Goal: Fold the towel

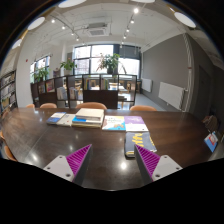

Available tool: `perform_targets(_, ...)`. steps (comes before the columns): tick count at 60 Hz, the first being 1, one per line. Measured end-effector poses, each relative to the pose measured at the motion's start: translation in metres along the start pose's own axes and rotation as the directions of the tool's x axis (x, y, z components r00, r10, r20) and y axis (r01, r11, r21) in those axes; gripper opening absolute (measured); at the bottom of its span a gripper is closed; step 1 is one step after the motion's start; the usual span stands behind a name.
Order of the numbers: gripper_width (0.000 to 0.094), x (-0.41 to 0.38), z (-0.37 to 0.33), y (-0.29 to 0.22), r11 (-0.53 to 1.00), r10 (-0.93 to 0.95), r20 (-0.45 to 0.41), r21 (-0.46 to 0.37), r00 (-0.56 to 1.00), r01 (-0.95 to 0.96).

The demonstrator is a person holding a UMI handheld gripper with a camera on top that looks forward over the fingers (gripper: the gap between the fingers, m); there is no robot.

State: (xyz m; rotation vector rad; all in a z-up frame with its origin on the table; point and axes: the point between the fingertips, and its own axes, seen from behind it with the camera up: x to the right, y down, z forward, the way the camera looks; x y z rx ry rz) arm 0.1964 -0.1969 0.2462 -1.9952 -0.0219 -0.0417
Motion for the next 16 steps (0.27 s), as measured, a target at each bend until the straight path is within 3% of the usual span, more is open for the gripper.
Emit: perform_targets(16,0.085,-0.021,-0.028,0.011,1.0,-0.01,0.006,-0.006,1.0,0.01)
